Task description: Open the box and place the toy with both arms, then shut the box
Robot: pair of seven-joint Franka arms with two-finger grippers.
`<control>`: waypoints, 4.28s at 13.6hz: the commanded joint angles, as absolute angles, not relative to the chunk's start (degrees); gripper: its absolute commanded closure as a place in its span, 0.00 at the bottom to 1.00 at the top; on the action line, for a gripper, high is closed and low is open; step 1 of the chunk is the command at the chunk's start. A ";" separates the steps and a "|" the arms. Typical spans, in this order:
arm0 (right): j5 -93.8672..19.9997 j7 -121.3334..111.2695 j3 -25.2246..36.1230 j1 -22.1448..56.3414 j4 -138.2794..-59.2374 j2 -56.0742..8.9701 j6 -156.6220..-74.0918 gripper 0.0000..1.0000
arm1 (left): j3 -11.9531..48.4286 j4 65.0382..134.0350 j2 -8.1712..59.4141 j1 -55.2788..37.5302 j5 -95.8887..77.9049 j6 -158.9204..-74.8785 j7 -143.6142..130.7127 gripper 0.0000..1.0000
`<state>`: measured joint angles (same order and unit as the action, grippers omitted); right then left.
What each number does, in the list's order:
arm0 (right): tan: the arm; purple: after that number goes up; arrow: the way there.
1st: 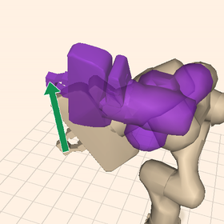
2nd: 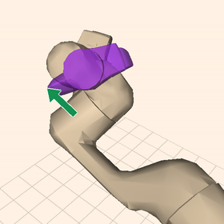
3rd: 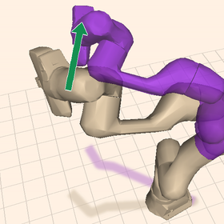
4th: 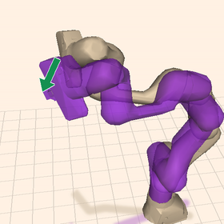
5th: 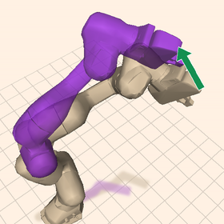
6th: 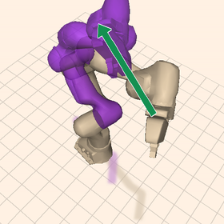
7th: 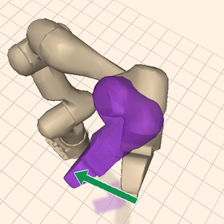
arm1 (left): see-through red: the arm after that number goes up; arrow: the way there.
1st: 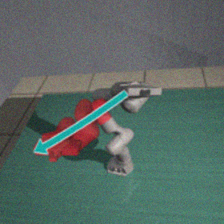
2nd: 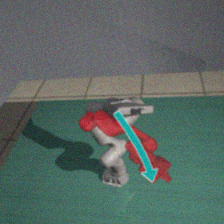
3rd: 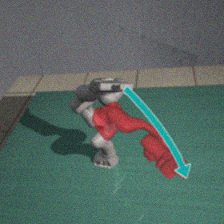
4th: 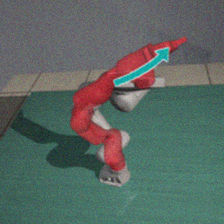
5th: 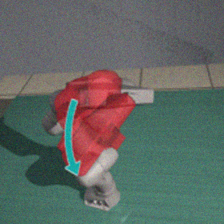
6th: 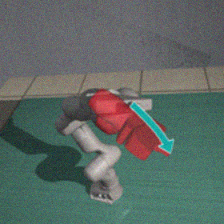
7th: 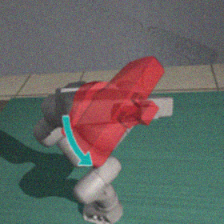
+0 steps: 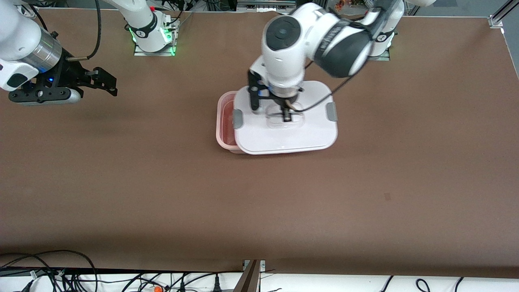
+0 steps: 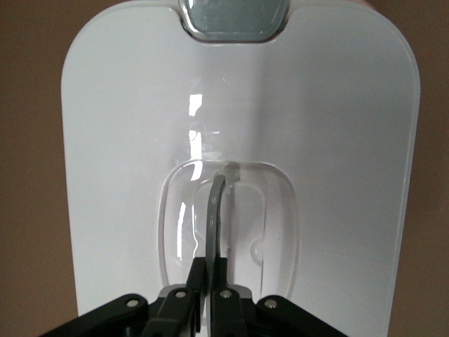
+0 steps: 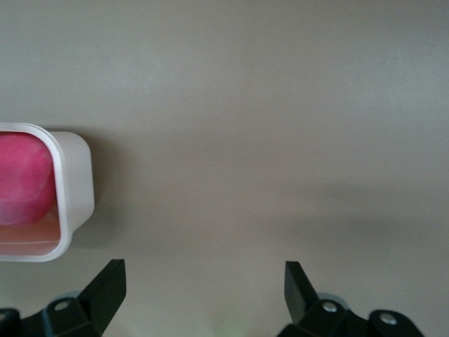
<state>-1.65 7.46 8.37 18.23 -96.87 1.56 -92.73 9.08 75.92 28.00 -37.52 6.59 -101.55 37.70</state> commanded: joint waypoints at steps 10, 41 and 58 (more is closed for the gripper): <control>1.06 3.78 5.54 14.77 -97.38 3.78 -93.96 0.00 | 8.44 78.30 31.64 -42.71 12.57 -108.37 36.39 1.00; 0.44 8.61 7.73 14.94 -100.37 5.89 -90.35 0.00 | 8.44 80.43 31.12 -42.37 11.43 -111.54 27.86 0.00; 0.00 8.44 5.01 14.94 -100.37 8.44 -87.80 0.00 | 3.96 61.71 24.71 -3.98 5.10 -92.55 24.96 0.00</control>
